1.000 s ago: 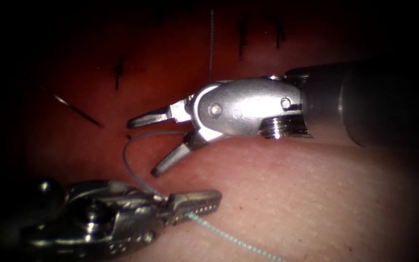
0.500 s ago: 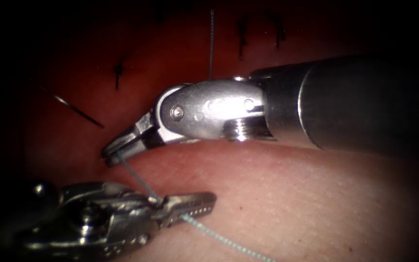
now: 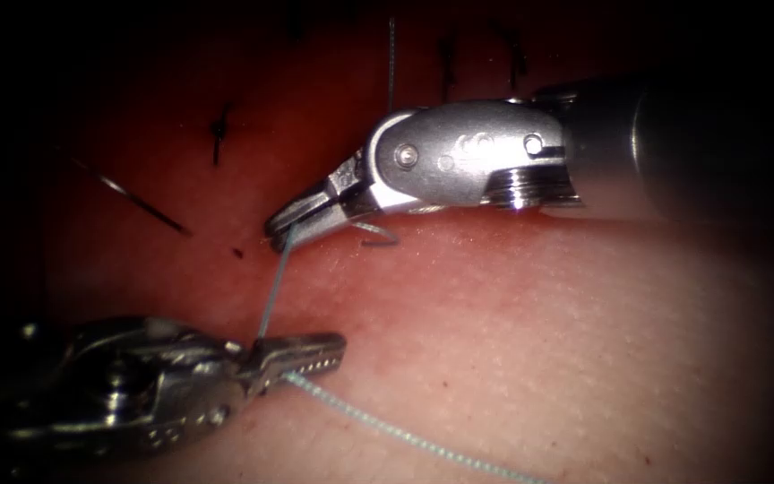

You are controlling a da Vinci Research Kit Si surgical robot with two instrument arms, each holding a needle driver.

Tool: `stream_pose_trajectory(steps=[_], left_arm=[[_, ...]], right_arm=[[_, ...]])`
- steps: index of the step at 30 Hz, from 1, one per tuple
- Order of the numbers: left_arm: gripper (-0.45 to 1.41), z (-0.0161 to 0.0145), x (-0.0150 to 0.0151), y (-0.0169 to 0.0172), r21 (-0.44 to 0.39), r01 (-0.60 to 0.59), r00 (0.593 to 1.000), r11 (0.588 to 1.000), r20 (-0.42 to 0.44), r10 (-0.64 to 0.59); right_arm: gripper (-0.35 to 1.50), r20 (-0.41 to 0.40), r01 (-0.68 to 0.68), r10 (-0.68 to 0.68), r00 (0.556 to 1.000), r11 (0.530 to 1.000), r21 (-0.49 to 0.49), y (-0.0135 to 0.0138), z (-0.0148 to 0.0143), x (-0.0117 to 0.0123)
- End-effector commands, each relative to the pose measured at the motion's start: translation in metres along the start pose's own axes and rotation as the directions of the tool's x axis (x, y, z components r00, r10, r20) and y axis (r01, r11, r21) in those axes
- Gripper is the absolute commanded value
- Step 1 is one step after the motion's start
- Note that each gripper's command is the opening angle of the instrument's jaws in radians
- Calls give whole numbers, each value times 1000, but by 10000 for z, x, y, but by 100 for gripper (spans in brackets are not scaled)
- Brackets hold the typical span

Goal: Wound Closure

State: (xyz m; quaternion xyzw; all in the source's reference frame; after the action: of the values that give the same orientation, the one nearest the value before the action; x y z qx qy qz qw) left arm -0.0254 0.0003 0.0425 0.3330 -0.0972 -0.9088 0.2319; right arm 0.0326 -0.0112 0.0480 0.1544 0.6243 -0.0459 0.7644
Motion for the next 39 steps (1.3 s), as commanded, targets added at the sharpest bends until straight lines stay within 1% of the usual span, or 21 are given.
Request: stream_pose_trajectory(steps=[1, 2, 3, 4, 6, 7, 8, 9, 10, 11, 14, 19, 24, 27, 28, 30, 32, 34, 35, 36, 39], left_arm=[[0, 7, -4, -4, 6, 3, 1000, 1000, 10, -3], [16, 7, -6, -5, 9, 4, 1000, 1000, 16, -4], [16, 7, -6, -5, 9, 4, 1000, 1000, 16, -4], [29, 7, -8, -5, 14, 6, 1000, 1000, 15, -6], [79, 7, -10, -7, 21, 9, 1000, 1000, 14, -10], [90, 7, -11, -9, 29, 13, 1000, 999, 14, -13], [101, 6, -9, -12, 66, 25, 1000, 998, 17, -26], [101, 6, -9, -12, 66, 25, 1000, 998, 17, -26], [111, 6, -8, -14, 94, 34, 999, 995, 15, -36], [116, 6, -6, -16, 120, 42, 999, 992, 16, -45], [121, 6, 6, -25, 185, 44, 998, 982, 27, -50], [121, 8, 20, -30, 231, 13, 999, 973, 39, -23], [116, 18, 33, -38, 308, 10, 999, 951, 44, -25], [105, 30, 40, -39, 344, -21, 997, 939, 71, -3], [105, 30, 40, -39, 344, -21, 997, 939, 71, -3], [95, 45, 46, -35, 354, -34, 997, 935, 79, 7], [95, 58, 51, -30, 360, -41, 996, 932, 88, 10], [91, 69, 56, -27, 368, -47, 997, 929, 80, 19], [91, 69, 56, -27, 368, -47, 997, 929, 80, 19], [83, 80, 62, -23, 378, -54, 997, 924, 73, 28], [78, 92, 72, -19, 378, -63, 997, 924, 67, 41]], right_arm=[[-35, 5, 3, -3, 1000, 1000, -11, 7, 6, -2], [-35, 6, 2, -2, 1000, 1000, -19, 7, 5, -3], [-35, 6, 2, -2, 1000, 1000, -19, 7, 5, -3], [-35, 9, 1, -1, 1000, 1000, -26, 9, 5, -3], [-35, 18, -2, 2, 1000, 999, -43, 12, 3, -6], [-35, 25, -5, 6, 1000, 998, -55, 14, 2, -9], [-35, 36, -11, 14, 999, 997, -77, 19, 0, -13], [-35, 36, -11, 14, 999, 997, -77, 19, 0, -13], [-35, 45, -15, 20, 999, 996, -93, 22, -1, -16], [-35, 50, -18, 24, 998, 995, -102, 24, -1, -18], [-35, 66, -27, 36, 997, 991, -133, 36, -1, -28], [-35, 76, -29, 41, 996, 988, -150, 47, 1, -39], [-35, 105, -36, 53, 993, 987, -158, 57, 7, -53], [-35, 114, -48, 68, 991, 985, -166, 60, 13, -59], [-35, 114, -48, 68, 991, 985, -166, 60, 13, -59], [-35, 115, -62, 83, 990, 983, -175, 66, 15, -62], [-35, 116, -71, 93, 989, 981, -182, 71, 15, -63], [-35, 118, -74, 98, 988, 979, -189, 77, 16, -64], [-35, 118, -74, 98, 988, 979, -189, 77, 16, -64], [-35, 120, -76, 101, 988, 978, -196, 81, 16, -67], [-35, 120, -84, 110, 987, 976, -202, 87, 16, -70]])
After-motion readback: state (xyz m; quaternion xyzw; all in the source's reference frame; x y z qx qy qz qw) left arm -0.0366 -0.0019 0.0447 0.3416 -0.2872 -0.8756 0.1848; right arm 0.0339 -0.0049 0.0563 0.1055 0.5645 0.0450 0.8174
